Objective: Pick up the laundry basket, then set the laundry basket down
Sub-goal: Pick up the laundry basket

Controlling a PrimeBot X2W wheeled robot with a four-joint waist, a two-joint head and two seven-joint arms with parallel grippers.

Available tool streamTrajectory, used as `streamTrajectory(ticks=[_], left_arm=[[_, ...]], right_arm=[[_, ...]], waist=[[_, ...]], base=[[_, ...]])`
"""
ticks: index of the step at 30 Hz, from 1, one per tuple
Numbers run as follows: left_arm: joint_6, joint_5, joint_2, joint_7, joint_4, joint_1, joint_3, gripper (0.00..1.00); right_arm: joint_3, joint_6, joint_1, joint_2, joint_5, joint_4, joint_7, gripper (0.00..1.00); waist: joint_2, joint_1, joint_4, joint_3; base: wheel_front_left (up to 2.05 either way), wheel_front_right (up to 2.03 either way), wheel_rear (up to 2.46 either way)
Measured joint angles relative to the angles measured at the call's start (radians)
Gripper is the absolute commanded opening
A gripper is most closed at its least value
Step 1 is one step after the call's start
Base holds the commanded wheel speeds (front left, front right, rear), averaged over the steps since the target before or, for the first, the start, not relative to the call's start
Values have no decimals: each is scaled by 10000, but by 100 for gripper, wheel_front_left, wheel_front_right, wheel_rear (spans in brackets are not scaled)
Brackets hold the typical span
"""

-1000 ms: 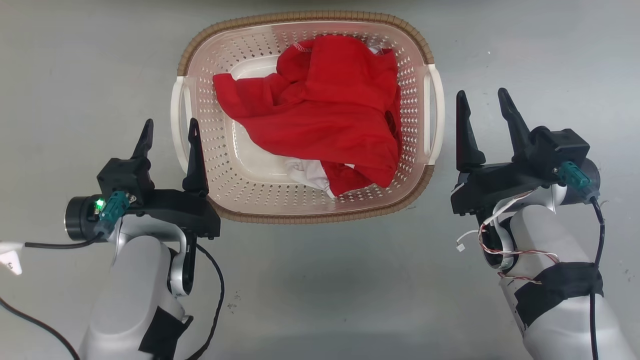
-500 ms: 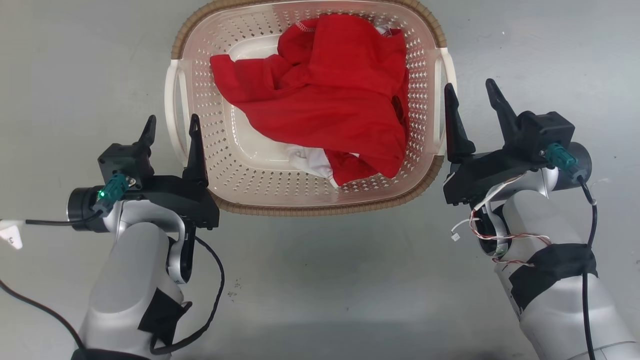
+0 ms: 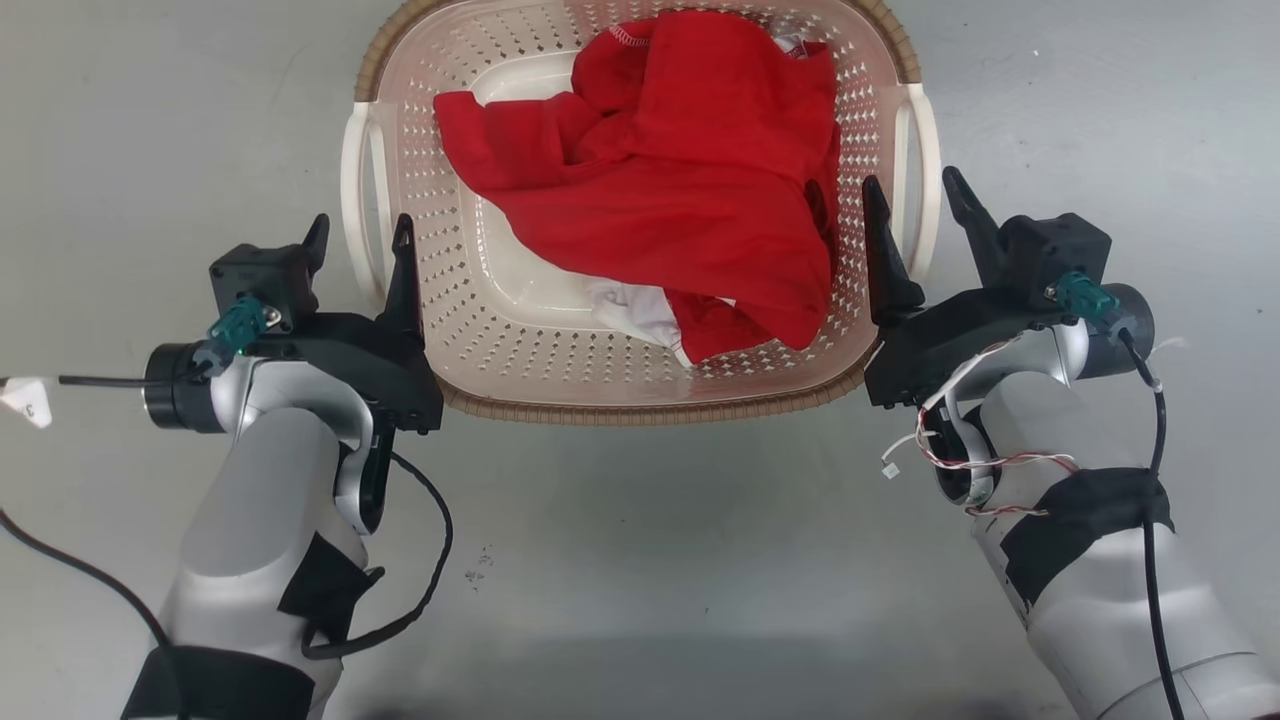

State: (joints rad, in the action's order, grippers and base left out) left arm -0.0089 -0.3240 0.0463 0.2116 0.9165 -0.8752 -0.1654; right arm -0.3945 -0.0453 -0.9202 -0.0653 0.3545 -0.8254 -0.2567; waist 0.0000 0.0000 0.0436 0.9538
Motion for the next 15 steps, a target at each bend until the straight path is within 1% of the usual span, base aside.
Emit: streamTrajectory(ticks=[3,4,7,9,10,12,13,15], left_arm=[[-12,-2,-8,-90,267,-203,-69,100],[-19,-2,-21,-171,418,-342,-109,100],[-174,-2,-52,-268,642,-573,-155,100],[-186,-2,-81,-332,786,-694,-203,100],[-192,-4,-92,-343,859,-735,-222,90],[-265,-6,-111,-422,1005,-829,-255,64],[-265,-8,-123,-441,1076,-871,-268,49],[-272,-23,-142,-460,1200,-910,-311,34]], right_arm=[[-267,-86,-177,-2,280,-194,0,100],[-420,-169,-308,-4,422,-284,4,100],[-625,-238,-523,-6,614,-430,19,100],[-740,-263,-638,-8,817,-550,102,85],[-796,-280,-682,-8,882,-614,111,74],[-918,-345,-776,-12,972,-754,194,50],[-961,-366,-814,-13,1018,-825,242,45],[-1060,-430,-882,-42,1110,-945,322,36]], waist=[[1,0,46,20],[0,0,73,32],[0,0,104,48],[0,0,119,53],[0,0,125,54],[0,0,134,54],[0,0,137,53],[0,0,144,48]], base=[[0,0,0],[0,0,0],[0,0,0],[0,0,0],[0,0,0],[0,0,0],[0,0,0],[0,0,0]])
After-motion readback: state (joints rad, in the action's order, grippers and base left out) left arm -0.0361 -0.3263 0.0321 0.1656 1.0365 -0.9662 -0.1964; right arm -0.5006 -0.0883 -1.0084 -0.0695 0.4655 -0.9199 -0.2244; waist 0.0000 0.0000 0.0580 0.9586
